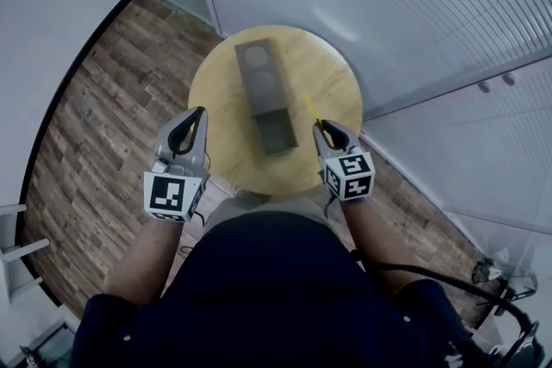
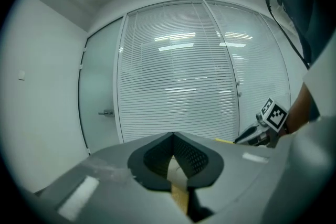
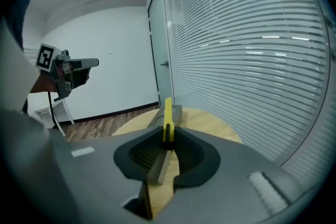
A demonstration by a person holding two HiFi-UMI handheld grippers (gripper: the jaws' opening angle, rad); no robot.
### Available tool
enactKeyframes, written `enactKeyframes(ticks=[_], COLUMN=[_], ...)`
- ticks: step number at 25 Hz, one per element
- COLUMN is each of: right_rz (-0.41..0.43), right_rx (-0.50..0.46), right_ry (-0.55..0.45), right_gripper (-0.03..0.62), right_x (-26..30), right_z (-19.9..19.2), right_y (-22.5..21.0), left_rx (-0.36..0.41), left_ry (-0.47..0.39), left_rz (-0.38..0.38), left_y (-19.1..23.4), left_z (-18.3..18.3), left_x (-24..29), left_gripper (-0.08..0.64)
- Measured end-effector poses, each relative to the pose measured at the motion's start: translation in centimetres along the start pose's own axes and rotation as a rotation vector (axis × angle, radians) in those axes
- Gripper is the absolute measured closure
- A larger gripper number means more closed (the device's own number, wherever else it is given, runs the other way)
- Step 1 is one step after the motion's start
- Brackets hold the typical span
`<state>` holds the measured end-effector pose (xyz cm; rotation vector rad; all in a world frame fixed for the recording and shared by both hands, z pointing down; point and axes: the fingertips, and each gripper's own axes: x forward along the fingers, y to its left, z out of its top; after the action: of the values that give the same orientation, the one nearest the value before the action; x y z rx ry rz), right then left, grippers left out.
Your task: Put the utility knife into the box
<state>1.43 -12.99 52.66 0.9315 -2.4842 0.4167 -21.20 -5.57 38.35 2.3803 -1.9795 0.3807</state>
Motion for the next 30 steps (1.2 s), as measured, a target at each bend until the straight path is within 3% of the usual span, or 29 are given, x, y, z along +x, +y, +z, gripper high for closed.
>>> enactKeyframes(ticks=[9,17,23,30], right_rz=[0.137,0.177,0.167,0.165], right_rx=[-0.078,-0.109,-0.114,-0.095], right_ry=[0.025,0.035,0.064,0.1], right_gripper=[0.518,0.518,0.518,0.518], right_x=[3.3,4.8,4.5,5.7], right_z=[0.7,1.6,1.4,-0.8], right_y=[5.1,9.0,8.7,9.2], left_rx=[-0.029,-0.074,-0.068,-0.079], left_ry=[0.011,0.0,-0.002,0.048], left_rz=[0.153,0.224,0.2,0.161], left_y=[3.7,7.1,7.3,7.6], left_z=[-1.7,-2.2,-1.8,-4.3], left_x=[-5.2,-8.7,-7.6,-5.8], left_gripper=[0.557,0.557,0.557,0.557])
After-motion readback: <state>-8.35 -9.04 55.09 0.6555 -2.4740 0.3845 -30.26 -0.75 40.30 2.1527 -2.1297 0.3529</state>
